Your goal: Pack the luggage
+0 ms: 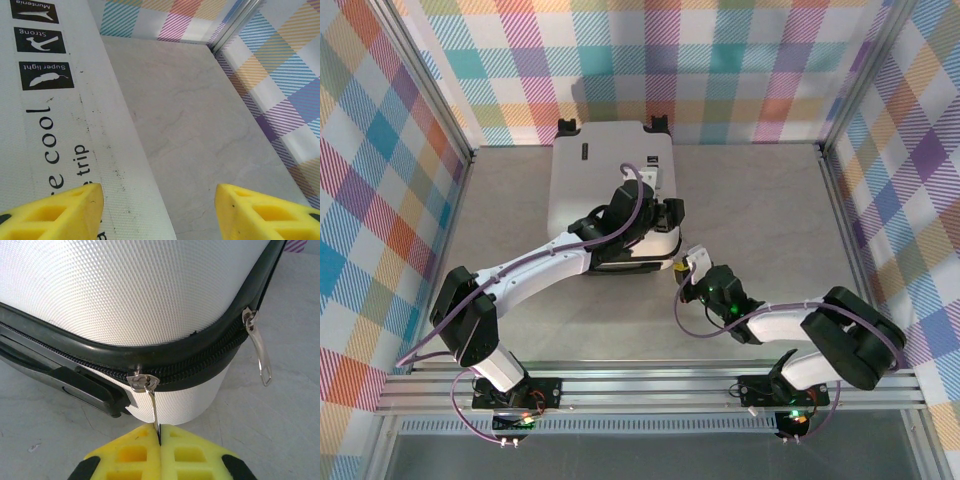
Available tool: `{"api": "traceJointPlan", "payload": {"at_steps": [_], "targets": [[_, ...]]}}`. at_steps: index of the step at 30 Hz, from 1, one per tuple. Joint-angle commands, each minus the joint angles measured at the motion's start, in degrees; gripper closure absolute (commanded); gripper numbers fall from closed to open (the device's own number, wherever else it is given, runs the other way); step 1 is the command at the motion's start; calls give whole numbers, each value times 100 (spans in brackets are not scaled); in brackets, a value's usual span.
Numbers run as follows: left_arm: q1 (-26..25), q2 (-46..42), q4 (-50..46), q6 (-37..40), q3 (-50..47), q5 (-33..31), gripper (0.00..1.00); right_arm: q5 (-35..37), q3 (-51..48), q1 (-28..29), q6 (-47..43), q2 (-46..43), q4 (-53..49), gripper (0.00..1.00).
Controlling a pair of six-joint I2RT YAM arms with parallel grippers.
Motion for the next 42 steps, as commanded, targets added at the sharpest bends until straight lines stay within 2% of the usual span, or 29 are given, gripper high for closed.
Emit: {"api": "traceJointPlan", "payload": {"at_steps": [1, 3, 5, 6, 7, 8, 12, 17, 19, 21, 23, 26, 29, 34, 42], "targets": [[283, 381, -1741, -220, -553, -322, 39, 868, -51, -440, 160, -229, -11, 100], [299, 362, -1740, -212, -573, -336, 39, 1102, 123, -528, 357, -229, -244, 100], [307, 323, -1777, -199, -597, -365, 40, 1024, 391, -561, 658, -601, -1269, 100], [307, 287, -1760, -199, -637, -396, 40, 1223, 269, -649, 614, -465, -714, 100], [332, 260, -1719, -207, -668, -384, 40, 1188, 405, -817, 726, -402, -867, 100], [359, 252, -1706, -209, -672, -326, 40, 1109, 593, -918, 889, -395, -1435, 100], [361, 217, -1701, -178, -689, -320, 40, 1283, 904, -994, 950, -18, -1512, 100], [371, 236, -1691, -143, -709, -327, 41, 979, 1103, -1113, 778, 0, -1528, 100], [389, 261, -1693, -125, -717, -319, 41, 384, 1133, -1221, 416, 26, -1401, 100], [394, 271, -1689, -114, -748, -305, 41, -1012, 855, -1389, -142, -44, -630, 100], [417, 248, -1691, -94, -776, -305, 42, -1479, 843, -1449, -326, -125, -609, 100], [410, 146, -1712, 55, -655, -161, 43, -1772, 835, -1461, -480, -240, -655, 100], [312, 70, -1957, 398, -179, -36, 43, -1972, 770, -1459, -492, -364, -647, 100], [-74, 452, -2397, 1074, 1264, 32, 41, -1956, 658, -1459, -447, -447, -598, 100], [-263, 2438, -2826, 1445, 4209, 497, 40, -2018, 646, -1446, -377, -517, -685, 100]]}}
